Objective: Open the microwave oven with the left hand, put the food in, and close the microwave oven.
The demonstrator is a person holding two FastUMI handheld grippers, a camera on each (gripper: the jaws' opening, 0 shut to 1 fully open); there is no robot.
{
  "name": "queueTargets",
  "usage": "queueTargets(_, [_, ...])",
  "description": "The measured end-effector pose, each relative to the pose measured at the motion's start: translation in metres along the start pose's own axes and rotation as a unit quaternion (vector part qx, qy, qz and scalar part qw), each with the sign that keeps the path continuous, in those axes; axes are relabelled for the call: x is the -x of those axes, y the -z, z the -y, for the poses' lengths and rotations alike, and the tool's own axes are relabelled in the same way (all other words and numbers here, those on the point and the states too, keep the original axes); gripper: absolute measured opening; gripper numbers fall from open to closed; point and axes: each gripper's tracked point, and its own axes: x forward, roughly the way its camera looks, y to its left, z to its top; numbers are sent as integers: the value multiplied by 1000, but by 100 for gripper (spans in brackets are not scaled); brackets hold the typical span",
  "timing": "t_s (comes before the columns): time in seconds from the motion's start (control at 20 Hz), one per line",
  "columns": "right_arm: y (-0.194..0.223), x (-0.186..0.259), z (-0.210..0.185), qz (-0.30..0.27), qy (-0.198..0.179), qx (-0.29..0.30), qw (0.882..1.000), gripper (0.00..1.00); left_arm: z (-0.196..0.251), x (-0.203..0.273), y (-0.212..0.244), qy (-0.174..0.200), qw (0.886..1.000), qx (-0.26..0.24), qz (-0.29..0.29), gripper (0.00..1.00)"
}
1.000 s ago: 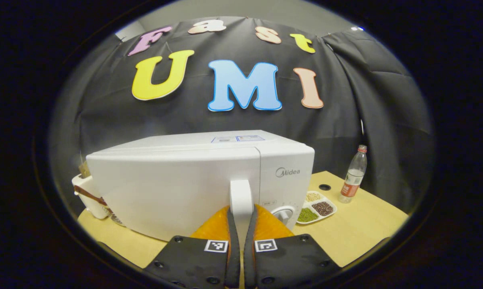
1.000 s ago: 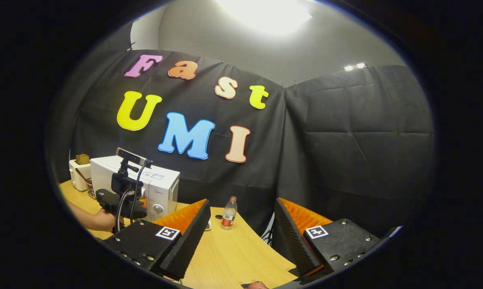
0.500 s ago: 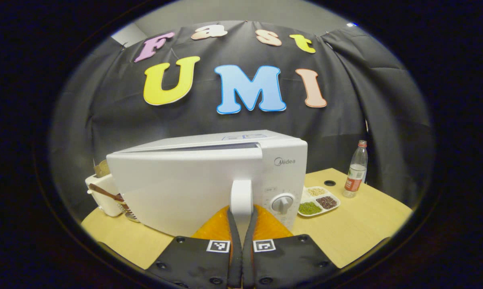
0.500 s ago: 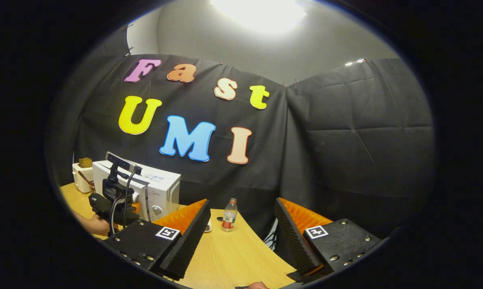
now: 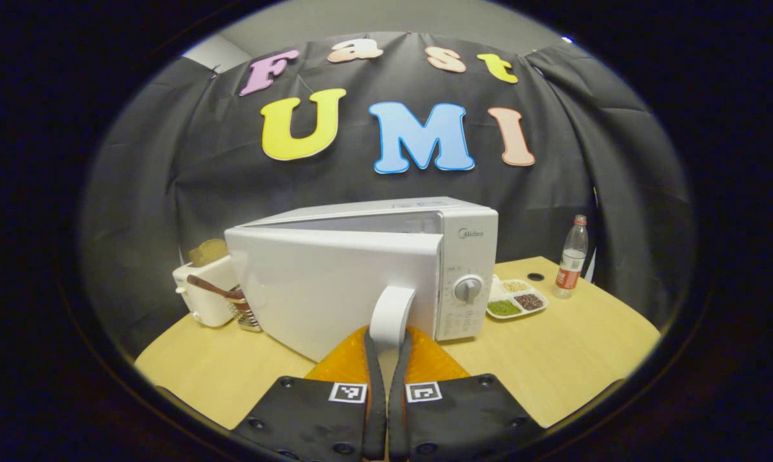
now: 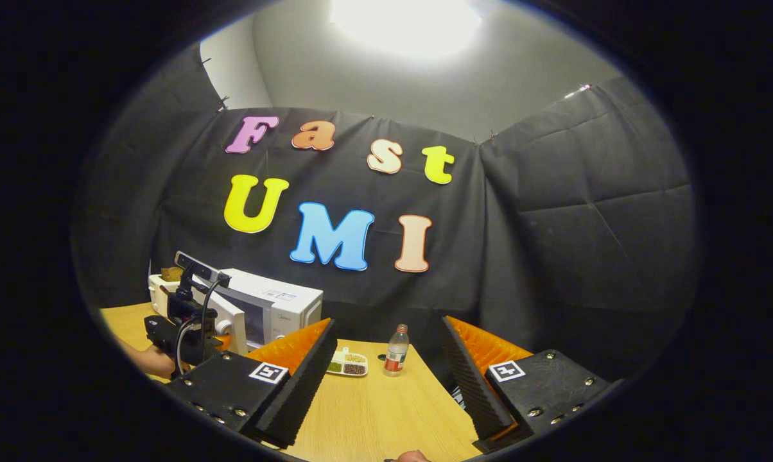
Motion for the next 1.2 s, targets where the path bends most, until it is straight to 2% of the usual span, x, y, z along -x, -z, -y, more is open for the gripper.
queueTargets(0.3, [-1, 22, 0, 2, -41, -8, 999, 98, -45, 43, 17, -52, 999, 7, -14, 7])
queueTargets(0.5, [-14, 32, -12, 22, -50, -7, 998, 98, -71, 65, 26, -64, 998, 10, -15, 8])
queueTargets(0.7, [-15, 35, -37, 16, -49, -12, 999, 98, -95, 80, 34, -60, 998, 6, -15, 7])
queueTargets(1.2, [-33, 39, -139, 19, -80, -13, 996, 98, -160, 106, 48, -28, 1000, -4, -8, 8])
